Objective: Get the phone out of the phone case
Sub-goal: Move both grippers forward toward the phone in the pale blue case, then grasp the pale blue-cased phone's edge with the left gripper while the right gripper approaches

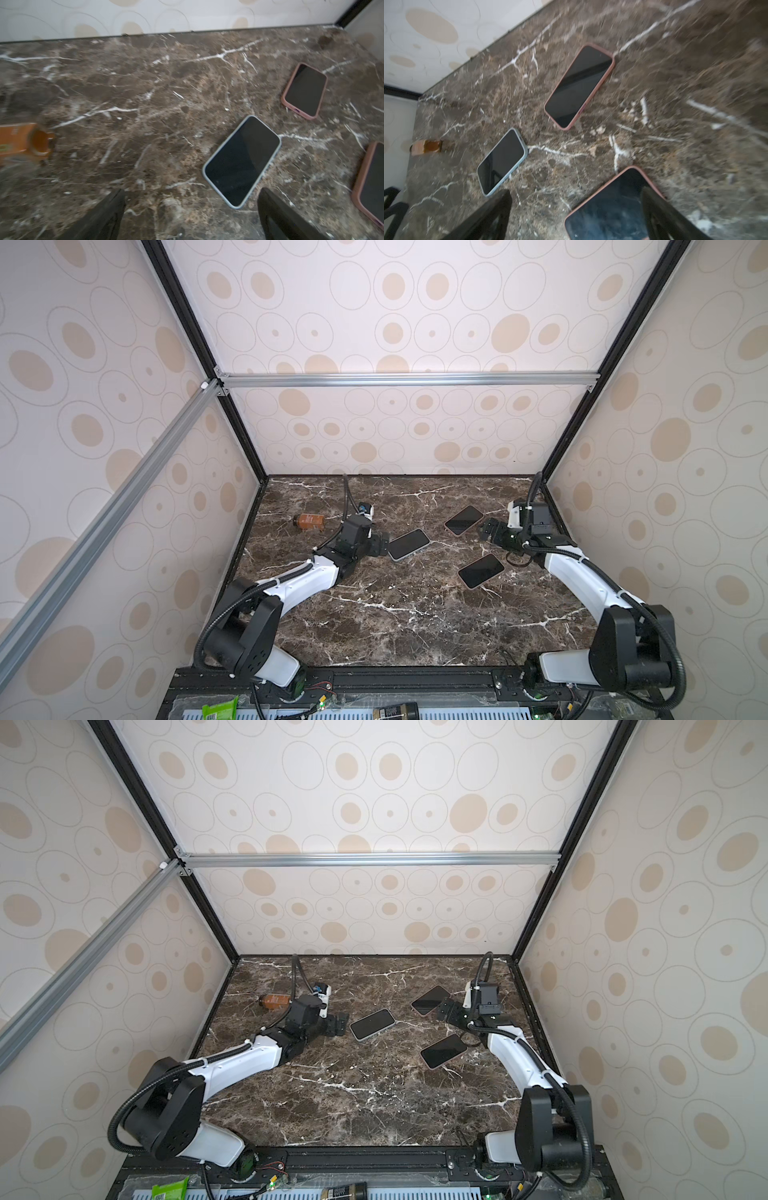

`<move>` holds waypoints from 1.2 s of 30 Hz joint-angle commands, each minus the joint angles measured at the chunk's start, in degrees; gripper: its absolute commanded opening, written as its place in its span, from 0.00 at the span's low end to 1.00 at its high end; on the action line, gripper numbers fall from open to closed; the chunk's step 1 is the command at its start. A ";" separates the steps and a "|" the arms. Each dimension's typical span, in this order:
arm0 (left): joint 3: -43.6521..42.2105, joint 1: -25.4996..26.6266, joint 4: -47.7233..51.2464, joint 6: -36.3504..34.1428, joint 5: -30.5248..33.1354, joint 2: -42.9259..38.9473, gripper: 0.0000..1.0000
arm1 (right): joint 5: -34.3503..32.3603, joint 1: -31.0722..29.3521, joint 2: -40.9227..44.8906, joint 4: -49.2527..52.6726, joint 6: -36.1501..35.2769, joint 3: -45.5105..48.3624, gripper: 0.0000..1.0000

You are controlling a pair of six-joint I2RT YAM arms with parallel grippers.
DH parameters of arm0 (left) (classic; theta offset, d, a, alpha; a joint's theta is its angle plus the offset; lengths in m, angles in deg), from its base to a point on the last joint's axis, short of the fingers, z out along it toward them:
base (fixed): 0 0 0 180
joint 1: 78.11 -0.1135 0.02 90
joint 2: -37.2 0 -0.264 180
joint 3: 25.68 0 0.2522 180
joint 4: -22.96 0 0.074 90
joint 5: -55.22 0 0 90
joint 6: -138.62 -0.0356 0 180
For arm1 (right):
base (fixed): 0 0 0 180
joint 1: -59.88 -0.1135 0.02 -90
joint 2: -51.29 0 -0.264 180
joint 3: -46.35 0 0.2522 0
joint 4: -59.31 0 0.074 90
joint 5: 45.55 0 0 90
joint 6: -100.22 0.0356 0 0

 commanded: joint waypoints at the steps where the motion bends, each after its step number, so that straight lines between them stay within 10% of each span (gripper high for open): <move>1: 6.51 1.33 5.45 -4.25 -5.29 4.95 0.99 | 7.31 -3.07 -2.04 4.79 2.35 -1.46 1.00; 10: 17.84 2.05 15.46 -17.14 -11.48 13.61 0.99 | 2.05 -15.52 -4.81 0.07 7.83 -2.21 0.99; 26: 31.19 2.05 27.43 -25.88 -17.56 25.11 0.99 | -8.76 -15.72 8.33 -7.69 4.45 2.07 1.00; 36: 35.76 2.06 31.17 -29.16 -14.58 29.67 0.99 | -3.70 -15.65 12.94 -6.64 0.24 3.14 0.99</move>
